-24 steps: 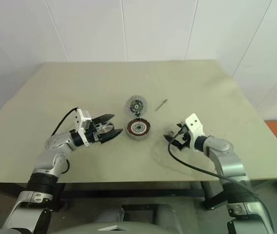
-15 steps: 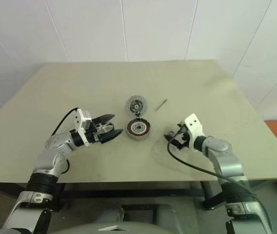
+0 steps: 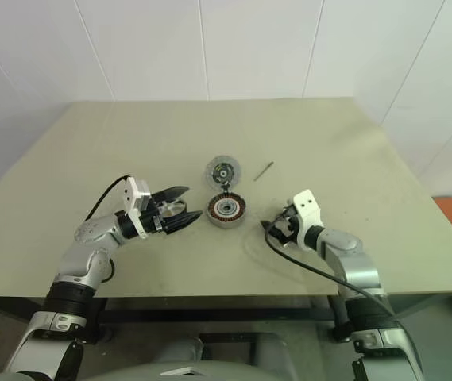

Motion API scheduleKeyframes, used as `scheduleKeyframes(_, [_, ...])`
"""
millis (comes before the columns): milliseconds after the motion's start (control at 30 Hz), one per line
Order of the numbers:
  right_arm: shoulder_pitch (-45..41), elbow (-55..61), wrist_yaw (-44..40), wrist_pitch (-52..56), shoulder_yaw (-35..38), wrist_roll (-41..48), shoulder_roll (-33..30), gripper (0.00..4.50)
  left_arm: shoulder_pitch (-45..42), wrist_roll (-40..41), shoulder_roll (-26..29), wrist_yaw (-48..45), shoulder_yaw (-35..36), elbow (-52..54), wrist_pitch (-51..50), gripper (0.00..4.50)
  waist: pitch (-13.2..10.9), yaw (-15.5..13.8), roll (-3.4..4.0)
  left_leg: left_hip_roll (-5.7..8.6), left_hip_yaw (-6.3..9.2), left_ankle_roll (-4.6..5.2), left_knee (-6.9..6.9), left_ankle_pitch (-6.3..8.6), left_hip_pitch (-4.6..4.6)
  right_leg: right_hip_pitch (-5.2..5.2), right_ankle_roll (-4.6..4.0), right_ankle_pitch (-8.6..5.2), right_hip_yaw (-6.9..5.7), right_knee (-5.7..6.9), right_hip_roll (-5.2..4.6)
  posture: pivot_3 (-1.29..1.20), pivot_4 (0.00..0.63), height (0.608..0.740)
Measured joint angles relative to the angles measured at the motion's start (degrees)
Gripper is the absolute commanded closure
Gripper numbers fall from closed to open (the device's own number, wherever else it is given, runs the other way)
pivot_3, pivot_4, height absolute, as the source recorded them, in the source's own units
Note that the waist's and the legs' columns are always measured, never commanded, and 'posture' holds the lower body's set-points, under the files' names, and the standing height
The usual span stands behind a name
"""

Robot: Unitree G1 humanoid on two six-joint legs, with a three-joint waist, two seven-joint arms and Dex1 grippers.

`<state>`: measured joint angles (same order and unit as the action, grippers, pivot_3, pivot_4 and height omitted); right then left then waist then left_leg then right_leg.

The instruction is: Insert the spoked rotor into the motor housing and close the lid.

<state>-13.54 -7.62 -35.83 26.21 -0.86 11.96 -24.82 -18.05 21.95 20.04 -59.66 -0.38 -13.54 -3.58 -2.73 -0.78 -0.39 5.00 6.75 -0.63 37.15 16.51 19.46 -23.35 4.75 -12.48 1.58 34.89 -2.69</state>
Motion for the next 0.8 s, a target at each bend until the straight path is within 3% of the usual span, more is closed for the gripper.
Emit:
scheduleKeyframes(200, [-0.49,-1.12,-0.41,-0.33,0.03,-0.02,-1.28,0.0,0.06,0.0,0.04,0.0,0.0,0.11,0.0,0.04,0.0,-0.03,0.0,0.0,0.0,0.0,0.01,0.0,-0.02,0.02,-0.02,-0.01,0.0,0.0,0.0,0.0,0.0,0.74])
scheduleKeyframes(333, [-0.55,-1.32,-0.34,-0.47,0.04,-0.28,-1.29,0.85,0.06,0.0,0.04,0.0,0.0,0.11,0.02,0.0,0.01,-0.05,-0.01,0.0,0.0,0.0,0.02,0.0,-0.02,0.04,-0.01,-0.01,0.0,0.0,0.0,0.0,0.0,0.74])
scheduleKeyframes(633, [-0.52,-1.31,-1.3,-0.7,-0.11,-1.07,-1.7,3.78,0.06,-0.04,0.26,0.03,0.01,0.1,0.18,0.0,0.01,0.07,-0.01,-0.03,0.01,0.0,-0.01,0.0,-0.04,0.03,0.0,0.0,0.0,0.0,0.03,0.0,0.0,0.74])
scheduleKeyframes(800, [-0.9,-1.24,-1.92,-0.48,-0.6,-1.05,-1.13,3.81,0.07,-0.03,0.68,0.15,0.1,0.1,0.23,0.0,0.01,0.2,-0.01,-0.04,0.0,0.0,-0.01,0.0,-0.05,0.03,-0.02,-0.02,0.0,0.01,0.04,0.0,0.0,0.74])
